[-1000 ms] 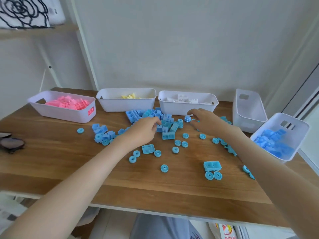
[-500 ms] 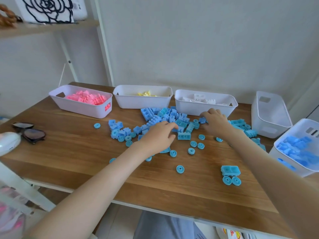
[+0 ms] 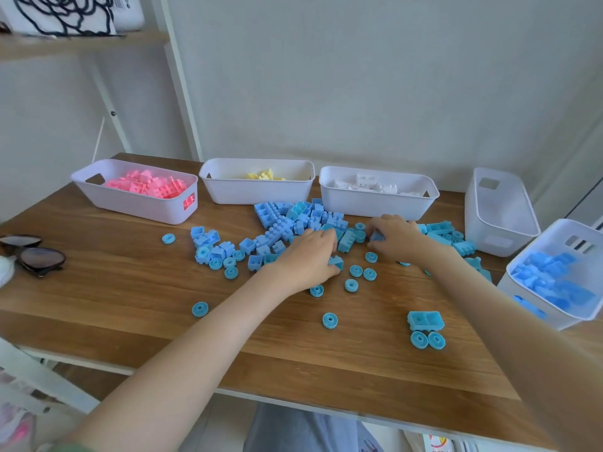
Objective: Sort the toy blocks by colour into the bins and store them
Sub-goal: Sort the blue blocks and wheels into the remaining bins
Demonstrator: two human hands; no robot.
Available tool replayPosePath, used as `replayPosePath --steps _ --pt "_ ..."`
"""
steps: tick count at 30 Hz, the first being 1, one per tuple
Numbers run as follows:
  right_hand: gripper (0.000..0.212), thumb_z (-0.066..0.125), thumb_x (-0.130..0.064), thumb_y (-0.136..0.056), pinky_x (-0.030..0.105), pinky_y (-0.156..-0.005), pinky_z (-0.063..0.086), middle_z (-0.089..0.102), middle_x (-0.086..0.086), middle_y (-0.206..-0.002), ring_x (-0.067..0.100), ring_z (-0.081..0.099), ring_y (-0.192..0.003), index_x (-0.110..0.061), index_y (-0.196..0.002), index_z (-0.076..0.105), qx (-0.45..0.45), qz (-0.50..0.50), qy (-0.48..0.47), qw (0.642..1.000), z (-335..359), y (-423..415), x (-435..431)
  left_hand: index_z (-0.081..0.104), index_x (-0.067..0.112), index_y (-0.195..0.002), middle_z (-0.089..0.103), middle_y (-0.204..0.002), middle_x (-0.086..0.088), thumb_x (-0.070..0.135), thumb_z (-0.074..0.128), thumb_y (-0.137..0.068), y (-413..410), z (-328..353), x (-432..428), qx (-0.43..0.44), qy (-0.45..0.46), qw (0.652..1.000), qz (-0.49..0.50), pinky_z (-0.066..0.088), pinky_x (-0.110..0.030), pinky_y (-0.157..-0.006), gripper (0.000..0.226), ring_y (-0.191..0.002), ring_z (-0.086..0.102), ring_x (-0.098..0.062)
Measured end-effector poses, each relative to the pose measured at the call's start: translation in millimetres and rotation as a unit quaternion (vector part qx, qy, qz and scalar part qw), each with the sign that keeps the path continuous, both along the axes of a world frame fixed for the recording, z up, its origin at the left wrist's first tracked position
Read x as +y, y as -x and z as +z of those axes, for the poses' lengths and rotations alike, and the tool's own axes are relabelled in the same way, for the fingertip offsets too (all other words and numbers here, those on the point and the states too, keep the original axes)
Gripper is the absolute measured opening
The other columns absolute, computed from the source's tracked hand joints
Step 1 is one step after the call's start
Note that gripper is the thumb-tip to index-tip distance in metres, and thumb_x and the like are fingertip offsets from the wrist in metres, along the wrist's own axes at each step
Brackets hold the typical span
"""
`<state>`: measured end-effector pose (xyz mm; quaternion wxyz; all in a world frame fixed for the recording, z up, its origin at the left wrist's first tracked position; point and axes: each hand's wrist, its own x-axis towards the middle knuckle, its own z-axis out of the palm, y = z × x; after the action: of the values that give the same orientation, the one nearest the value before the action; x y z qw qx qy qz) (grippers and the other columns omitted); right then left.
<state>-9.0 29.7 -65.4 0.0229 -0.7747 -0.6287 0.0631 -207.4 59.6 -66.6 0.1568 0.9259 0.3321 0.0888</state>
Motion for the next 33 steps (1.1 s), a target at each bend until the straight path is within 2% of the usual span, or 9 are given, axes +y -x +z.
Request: replayPosePath --steps 7,11,14,17,19,21,23,26,33 --pt "0.019 0.045 -0.009 -0.09 0.032 -0.078 0.043 0.045 0.002 -0.106 0.022 0.052 -0.088 -0.012 -0.109 0.046 0.117 0.045 -0.153 0.98 11.7 27.0 0.6 0.046 0.017 -0.102 0.041 -0.106 0.002 0.018 0.055 -0.092 28.7 2.4 7.7 -0.019 0.005 1.0 0.018 0.031 -0.023 -0.085 0.014 -0.109 0.038 -0.016" --pt "0.021 0.044 -0.003 -0.088 0.024 -0.063 0.034 0.036 0.0 -0.101 0.017 0.045 -0.076 -0.01 -0.108 0.046 0.125 0.111 -0.131 0.977 14.2 57.8 5.0 0.039 0.017 -0.095 0.053 -0.103 -0.003 0.015 0.05 -0.093 48.6 13.7 5.9 -0.064 0.033 0.996 0.061 0.041 -0.03 -0.076 0.012 -0.095 0.05 -0.019" --pt "0.018 0.042 -0.002 -0.091 0.021 -0.071 0.034 0.04 0.007 -0.107 0.016 0.042 -0.083 -0.006 -0.108 0.049 0.068 0.145 -0.111 0.981 5.8 67.0 10.2 0.03 0.023 -0.103 0.058 -0.1 -0.009 0.011 0.044 -0.095 69.1 16.6 7.7 -0.076 0.054 0.991 0.092 0.044 -0.031 -0.063 0.02 -0.077 0.056 -0.02" --pt "0.019 0.046 -0.013 -0.097 0.024 -0.084 0.033 0.043 0.01 -0.111 0.02 0.042 -0.099 -0.002 -0.111 0.05 0.017 0.142 -0.099 0.985 1.6 68.4 13.7 0.028 0.035 -0.123 0.054 -0.113 -0.005 0.002 0.04 -0.094 86.7 20.0 8.1 -0.066 0.07 0.99 0.102 0.05 -0.037 -0.072 0.046 -0.086 0.057 -0.02" --pt "0.027 0.054 -0.028 -0.093 0.023 -0.08 0.034 0.039 0.006 -0.105 0.019 0.043 -0.096 -0.006 -0.107 0.05 0.043 0.112 -0.095 0.988 1.2 70.7 16.3 0.036 0.037 -0.133 0.047 -0.118 0.0 -0.001 0.036 -0.095 94.1 20.1 7.6 -0.057 0.082 0.988 0.114 0.046 -0.025 -0.069 0.054 -0.088 0.052 -0.011" --pt "0.037 0.057 -0.042 -0.088 0.026 -0.082 0.034 0.038 0.003 -0.105 0.016 0.042 -0.092 -0.01 -0.105 0.048 0.025 0.094 -0.081 0.992 -1.8 72.7 19.5 0.046 0.036 -0.128 0.042 -0.118 0.003 0.002 0.036 -0.096 97.6 18.4 7.1 -0.051 0.091 0.987 0.121 0.034 -0.017 -0.06 0.048 -0.077 0.044 -0.006" --pt "0.041 0.052 -0.048 -0.089 0.033 -0.091 0.035 0.043 0.004 -0.111 0.018 0.045 -0.1 -0.013 -0.11 0.047 -0.036 0.1 -0.068 0.992 -5.1 75.4 21.2 0.049 0.035 -0.122 0.038 -0.119 0.005 0.006 0.042 -0.095 98.9 16.5 5.0 -0.051 0.101 0.985 0.129 0.032 -0.017 -0.064 0.041 -0.078 0.04 -0.007" --pt "0.039 0.047 -0.044 -0.093 0.036 -0.096 0.034 0.045 0.005 -0.117 0.022 0.046 -0.109 -0.014 -0.117 0.047 -0.07 0.114 -0.067 0.989 -4.6 77.2 21.7 0.048 0.034 -0.123 0.035 -0.119 0.007 0.011 0.05 -0.094 97.4 13.8 3.0 -0.06 0.088 0.985 0.136 0.035 -0.022 -0.076 0.037 -0.087 0.042 -0.009" --pt "0.018 0.049 -0.035 -0.094 0.034 -0.097 0.028 0.04 -0.004 -0.102 0.016 0.045 -0.101 -0.02 -0.102 0.055 -0.024 0.141 -0.035 0.989 7.1 78.2 13.3 0.054 0.032 -0.119 0.041 -0.112 0.007 0.019 0.056 -0.094 111.5 7.9 13.3 -0.048 0.042 0.986 0.153 0.033 -0.022 -0.08 0.028 -0.1 0.043 -0.008"
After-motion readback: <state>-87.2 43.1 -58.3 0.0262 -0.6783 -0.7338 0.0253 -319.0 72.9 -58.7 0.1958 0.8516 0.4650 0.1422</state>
